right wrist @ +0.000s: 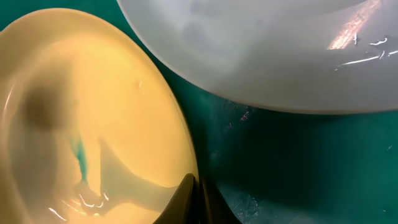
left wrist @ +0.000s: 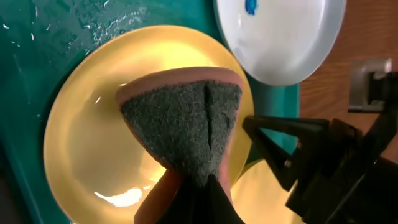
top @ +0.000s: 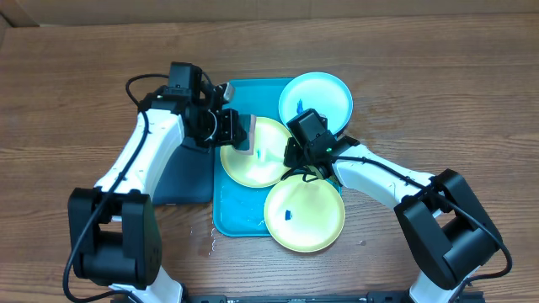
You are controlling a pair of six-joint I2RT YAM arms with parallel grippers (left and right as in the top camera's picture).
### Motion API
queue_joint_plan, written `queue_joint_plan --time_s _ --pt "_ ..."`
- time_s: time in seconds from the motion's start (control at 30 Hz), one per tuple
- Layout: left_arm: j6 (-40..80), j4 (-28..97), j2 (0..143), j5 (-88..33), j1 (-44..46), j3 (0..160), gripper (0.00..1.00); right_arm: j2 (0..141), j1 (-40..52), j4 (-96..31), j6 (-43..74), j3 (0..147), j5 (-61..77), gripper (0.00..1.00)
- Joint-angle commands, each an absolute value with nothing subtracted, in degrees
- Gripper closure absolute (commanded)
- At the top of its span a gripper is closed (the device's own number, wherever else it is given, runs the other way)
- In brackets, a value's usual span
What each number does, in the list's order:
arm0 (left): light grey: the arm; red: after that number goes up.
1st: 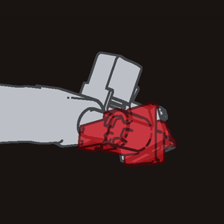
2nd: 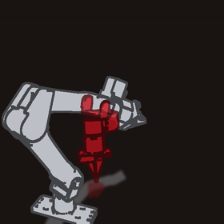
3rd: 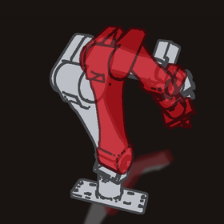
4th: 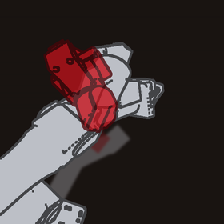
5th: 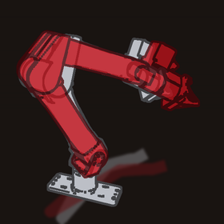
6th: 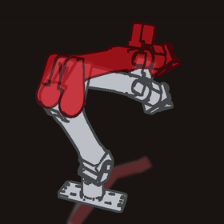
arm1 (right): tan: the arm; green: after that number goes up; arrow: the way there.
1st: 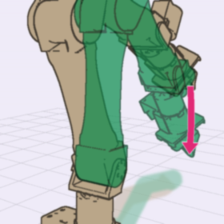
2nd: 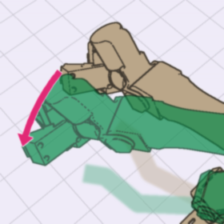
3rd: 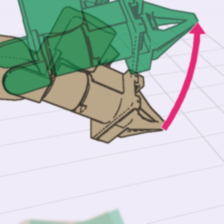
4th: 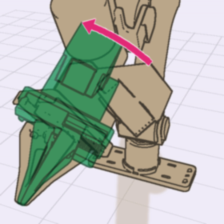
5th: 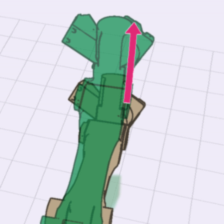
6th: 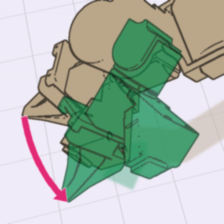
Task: Clean dirty plates on tray and stack at the side
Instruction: 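Scrub the yellow plate surface with the sponge in the left gripper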
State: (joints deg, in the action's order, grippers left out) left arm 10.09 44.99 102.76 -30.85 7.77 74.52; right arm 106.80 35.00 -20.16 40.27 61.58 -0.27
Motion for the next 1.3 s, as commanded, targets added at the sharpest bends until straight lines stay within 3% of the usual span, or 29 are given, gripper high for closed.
queue_joint_plan --time_s 0.0,0.27,0.53,0.67,0.97,1.17,1.27 --pt "8.8 45.1 104.1 -23.4 9.9 74.1 0.96 105.7 35.5 -19.8 40.1 61.1 0.1 0.96" --pt "12.1 44.6 108.0 -11.6 11.6 73.6 0.96 105.7 35.7 -19.8 40.1 61.1 0.1 0.96" --pt "12.3 43.2 114.4 -12.7 13.0 73.6 0.96 105.7 35.7 -19.8 40.1 61.1 0.1 0.96" --pt "12.2 43.0 118.8 -19.0 14.2 73.6 0.96 105.7 35.7 -19.8 40.1 61.1 0.1 0.96" --pt "9.1 37.9 118.4 -47.2 12.6 74.0 0.96 105.7 35.7 -19.9 40.1 61.1 0.1 0.96" --pt "9.9 39.8 114.9 -47.0 9.8 77.5 0.96 105.7 35.7 -20.0 40.1 61.1 0.1 0.96" --pt "9.6 41.4 110.6 -40.8 9.7 77.7 0.96 105.7 35.7 -20.0 40.1 61.1 0.1 0.96"
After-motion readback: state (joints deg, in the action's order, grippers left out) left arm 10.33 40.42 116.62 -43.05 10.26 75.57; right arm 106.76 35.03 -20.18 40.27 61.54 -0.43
